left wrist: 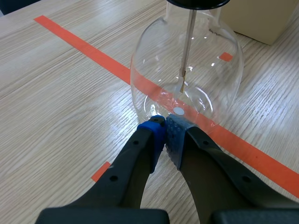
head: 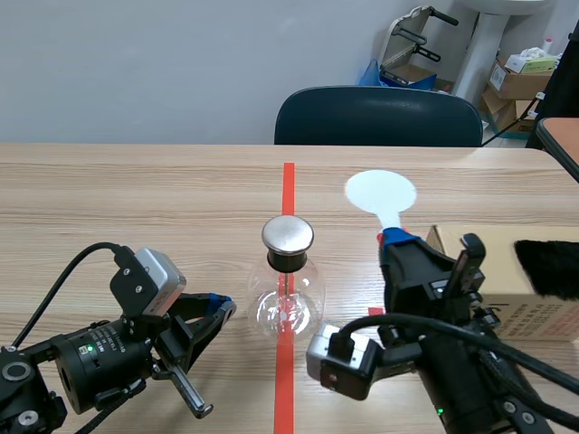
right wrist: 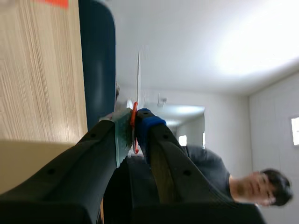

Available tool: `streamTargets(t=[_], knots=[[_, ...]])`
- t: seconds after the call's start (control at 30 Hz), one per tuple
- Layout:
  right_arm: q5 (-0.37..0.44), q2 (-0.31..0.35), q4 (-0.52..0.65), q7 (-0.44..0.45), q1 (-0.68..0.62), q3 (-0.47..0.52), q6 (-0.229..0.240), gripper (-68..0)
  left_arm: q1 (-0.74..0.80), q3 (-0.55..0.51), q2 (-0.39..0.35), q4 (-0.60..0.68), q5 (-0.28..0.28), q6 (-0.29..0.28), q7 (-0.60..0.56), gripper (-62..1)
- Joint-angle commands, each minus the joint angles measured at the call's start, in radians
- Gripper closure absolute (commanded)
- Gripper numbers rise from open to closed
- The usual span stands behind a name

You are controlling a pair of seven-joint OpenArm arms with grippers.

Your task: Do the electroscope experiment

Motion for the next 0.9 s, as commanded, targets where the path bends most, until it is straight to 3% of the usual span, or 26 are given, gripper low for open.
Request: streamTargets(t=[0.0, 0.2, 0.43, 0.63, 0.87], knots=[[-0.001, 0.011, 0.005, 0.041, 0.006, 0.008, -0.014, -2.0, -0.003, -0.003, 0.005, 0.015, -0.006, -0.001, -0.014, -4.1], [-0.001, 0.011, 0.005, 0.233, 0.006, 0.008, -0.014, -2.0, -0.003, -0.003, 0.005, 0.015, -0.006, -0.001, -0.014, -4.1], [-0.001, 0.011, 0.005, 0.394, 0.006, 0.008, -0.014, -2.0, -0.003, -0.003, 0.005, 0.015, -0.006, -0.001, -0.014, -4.1], [-0.001, 0.011, 0.005, 0.447, 0.006, 0.008, -0.014, -2.0, -0.003, -0.003, 0.005, 0.015, -0.006, -0.001, -0.014, -4.1], [-0.001, 0.011, 0.005, 0.449, 0.006, 0.008, -0.014, -2.0, -0.003, -0.003, 0.005, 0.015, -0.006, -0.001, -0.014, -4.1]])
